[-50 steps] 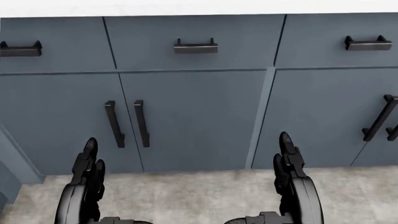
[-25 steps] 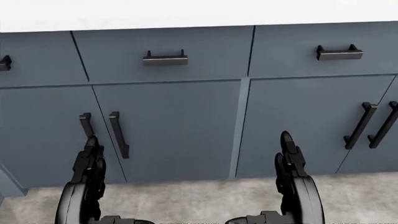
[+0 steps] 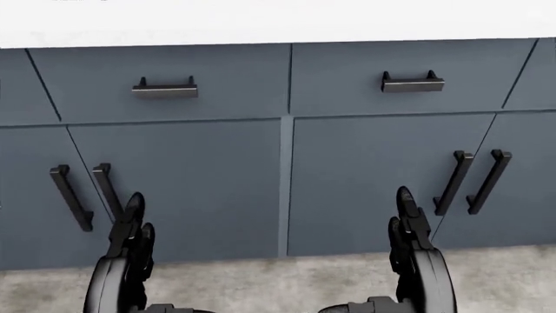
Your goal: Navigate to the stove.
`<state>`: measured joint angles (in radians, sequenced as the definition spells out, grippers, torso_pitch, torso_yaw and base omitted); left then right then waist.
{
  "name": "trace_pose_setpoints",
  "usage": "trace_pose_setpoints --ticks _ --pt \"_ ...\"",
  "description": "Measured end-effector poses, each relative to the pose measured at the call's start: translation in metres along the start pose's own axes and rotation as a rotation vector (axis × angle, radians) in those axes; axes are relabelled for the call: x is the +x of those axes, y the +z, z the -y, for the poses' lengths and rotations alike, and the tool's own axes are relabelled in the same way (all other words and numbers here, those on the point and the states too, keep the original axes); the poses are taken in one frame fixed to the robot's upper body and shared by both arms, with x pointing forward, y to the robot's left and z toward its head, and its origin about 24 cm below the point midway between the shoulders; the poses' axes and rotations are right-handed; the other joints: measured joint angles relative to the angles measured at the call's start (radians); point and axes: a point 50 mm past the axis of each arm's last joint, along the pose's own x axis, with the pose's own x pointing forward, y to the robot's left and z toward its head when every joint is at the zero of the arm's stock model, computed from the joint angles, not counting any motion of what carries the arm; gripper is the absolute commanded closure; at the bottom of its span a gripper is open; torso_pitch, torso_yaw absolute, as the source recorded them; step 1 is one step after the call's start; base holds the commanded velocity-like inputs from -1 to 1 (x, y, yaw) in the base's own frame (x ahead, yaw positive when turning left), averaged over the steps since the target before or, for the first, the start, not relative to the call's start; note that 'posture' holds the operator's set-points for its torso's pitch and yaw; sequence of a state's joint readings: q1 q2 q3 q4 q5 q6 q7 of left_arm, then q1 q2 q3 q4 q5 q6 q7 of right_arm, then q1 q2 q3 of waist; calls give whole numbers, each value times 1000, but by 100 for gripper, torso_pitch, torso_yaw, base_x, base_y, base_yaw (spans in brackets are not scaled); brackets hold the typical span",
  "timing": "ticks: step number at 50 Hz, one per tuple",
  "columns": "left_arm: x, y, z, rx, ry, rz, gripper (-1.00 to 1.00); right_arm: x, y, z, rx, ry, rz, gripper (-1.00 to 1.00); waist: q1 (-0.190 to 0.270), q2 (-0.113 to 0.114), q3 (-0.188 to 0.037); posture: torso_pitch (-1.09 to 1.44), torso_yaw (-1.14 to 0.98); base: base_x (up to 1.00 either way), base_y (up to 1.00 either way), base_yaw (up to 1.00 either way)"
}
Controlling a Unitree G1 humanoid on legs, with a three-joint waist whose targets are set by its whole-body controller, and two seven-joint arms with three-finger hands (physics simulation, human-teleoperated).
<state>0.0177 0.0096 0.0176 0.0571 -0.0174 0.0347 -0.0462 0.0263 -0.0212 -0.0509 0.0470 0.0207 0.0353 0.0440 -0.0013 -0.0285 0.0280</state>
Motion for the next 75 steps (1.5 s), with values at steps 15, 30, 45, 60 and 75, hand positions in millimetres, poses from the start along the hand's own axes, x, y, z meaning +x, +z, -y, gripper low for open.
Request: trace_pose_setpoints --ticks 15,30,45,60,75 --pt "-2 -1 -12 10 48 -6 -100 -1 -2 -12 11 48 -12 -100 27 87 -5 0 0 0 -41 0" --pt "0 2 -4 3 15 9 -100 0 1 -3 2 12 1 -100 11 36 14 0 0 0 -42 0" --pt "0 5 -11 13 44 22 -100 2 6 -10 11 42 16 -100 36 43 9 0 0 0 -58 0" --pt "1 6 -7 6 30 26 -100 2 1 -6 6 23 0 -100 14 52 22 0 0 0 -62 0" --pt "0 9 -12 15 46 41 -100 5 7 -9 24 30 18 -100 29 -11 4 0 0 0 -66 0"
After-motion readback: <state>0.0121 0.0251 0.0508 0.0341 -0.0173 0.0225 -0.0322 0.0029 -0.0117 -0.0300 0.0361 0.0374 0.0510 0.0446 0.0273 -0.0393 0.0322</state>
